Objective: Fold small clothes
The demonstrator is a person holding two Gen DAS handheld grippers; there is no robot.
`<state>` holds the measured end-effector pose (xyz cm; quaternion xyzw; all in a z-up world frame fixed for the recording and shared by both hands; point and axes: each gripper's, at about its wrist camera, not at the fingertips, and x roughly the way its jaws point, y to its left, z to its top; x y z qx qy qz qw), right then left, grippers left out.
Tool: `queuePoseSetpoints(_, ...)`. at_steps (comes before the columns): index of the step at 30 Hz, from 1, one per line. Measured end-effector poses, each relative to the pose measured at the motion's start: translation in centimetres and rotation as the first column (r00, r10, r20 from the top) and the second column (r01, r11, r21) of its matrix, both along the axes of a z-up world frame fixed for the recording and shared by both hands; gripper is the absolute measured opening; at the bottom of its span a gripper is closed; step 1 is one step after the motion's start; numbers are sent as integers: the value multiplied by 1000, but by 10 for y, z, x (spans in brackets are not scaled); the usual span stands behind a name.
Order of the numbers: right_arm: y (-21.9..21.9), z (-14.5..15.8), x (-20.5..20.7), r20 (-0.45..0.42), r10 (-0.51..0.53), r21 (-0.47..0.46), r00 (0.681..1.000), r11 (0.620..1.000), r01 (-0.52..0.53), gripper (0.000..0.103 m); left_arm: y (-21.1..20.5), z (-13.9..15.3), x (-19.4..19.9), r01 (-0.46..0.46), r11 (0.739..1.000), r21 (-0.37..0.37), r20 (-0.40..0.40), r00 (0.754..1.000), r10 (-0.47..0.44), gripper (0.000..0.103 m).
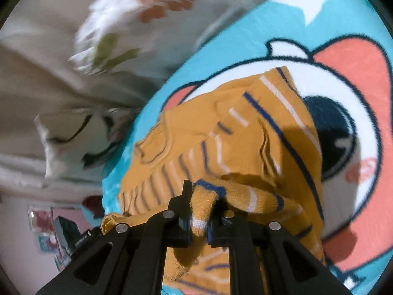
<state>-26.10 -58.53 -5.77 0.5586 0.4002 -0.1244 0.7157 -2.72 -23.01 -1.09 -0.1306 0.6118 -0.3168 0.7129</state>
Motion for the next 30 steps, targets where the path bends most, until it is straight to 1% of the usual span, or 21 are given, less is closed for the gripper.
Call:
queuePoseSetpoints(1, -5, -7, 4, -9, -15, 22, 1000, 1000, 16, 14, 1, -5, 8, -7, 999, -37, -39, 999, 5, 22)
queuePoseSetpoints(2, -11, -13, 6, -9, -36, 50, 999, 998, 36, 16, 2, -8, 14, -17, 998, -65, -70, 997, 13, 28)
queuePoseSetpoints(3, -15, -18, 8, -1, -59, 77, 998, 995, 59, 24, 3, -12, 20, -28, 995, -91, -99, 995, 19, 33)
queuePoseSetpoints(4, -19, -21, 8, 9, -80, 101, 997, 992, 79, 27, 4, -15, 25, -37, 992, -120, -123, 992, 22, 35)
queuePoseSetpoints(5, -23, -24, 9, 19, -104, 125, 994, 987, 101, 33, 4, -17, 28, -39, 990, -133, -135, 991, 21, 36)
queuePoseSetpoints(6, -28, -27, 9, 31, -136, 152, 990, 980, 130, 38, 3, -19, 30, -39, 989, -142, -146, 989, 18, 38)
queuePoseSetpoints(8, -34, -29, 12, 39, -169, 179, 985, 971, 160, 41, 3, -20, 35, -37, 984, -172, -161, 987, 8, 42)
queuePoseSetpoints(9, -37, -30, 14, 43, -182, 188, 982, 967, 171, 42, 4, -19, 37, -41, 982, -186, -162, 987, 11, 49)
queuePoseSetpoints(10, -40, -29, 16, 51, -196, 197, 979, 963, 183, 43, 7, -17, 40, -56, 978, -200, -157, 987, 25, 53)
queuePoseSetpoints(11, -44, -29, 16, 66, -214, 212, 975, 957, 195, 47, 11, -15, 43, -73, 974, -216, -152, 988, 40, 58)
queuePoseSetpoints(12, -46, -31, 17, 81, -231, 232, 970, 950, 207, 54, 16, -12, 47, -91, 966, -243, -151, 987, 55, 59)
queuePoseSetpoints(13, -48, -32, 16, 93, -249, 253, 964, 942, 219, 57, 20, -10, 50, -100, 963, -251, -151, 986, 63, 59)
queuePoseSetpoints(14, -50, -33, 16, 100, -268, 271, 958, 934, 233, 61, 22, -7, 53, -109, 964, -244, -146, 986, 75, 59)
queuePoseSetpoints(17, -58, -36, 14, 109, -318, 314, 942, 910, 271, 63, 34, 4, 53, -103, 976, -190, -91, 992, 87, 62)
queuePoseSetpoints(19, -58, -34, 12, 116, -330, 327, 937, 903, 277, 64, 45, 12, 44, -83, 991, -104, -19, 996, 81, 64)
queuePoseSetpoints(20, -56, -30, 12, 123, -332, 327, 935, 903, 277, 65, 49, 13, 39, -76, 994, -75, 1, 997, 76, 65)
queuePoseSetpoints(22, -53, -23, 11, 134, -327, 311, 935, 910, 274, 67, 62, 10, 24, -51, 999, 14, 44, 998, 51, 66)
queuePoseSetpoints(23, -52, -19, 10, 140, -324, 302, 936, 914, 271, 69, 69, 7, 16, -39, 998, 45, 52, 998, 37, 66)
queuePoseSetpoints(25, -48, -10, 9, 153, -317, 287, 936, 921, 265, 72, 81, -3, -2, -6, 997, 79, 43, 999, 2, 66)
queuePoseSetpoints(27, -48, -6, 6, 166, -307, 282, 937, 925, 253, 75, 87, -14, -20, 34, 995, 98, 28, 999, -37, 66)
queuePoseSetpoints(30, -41, -3, 2, 166, -283, 302, 945, 927, 225, 77, 81, -30, -46, 94, 989, 118, 14, 995, -96, 66)
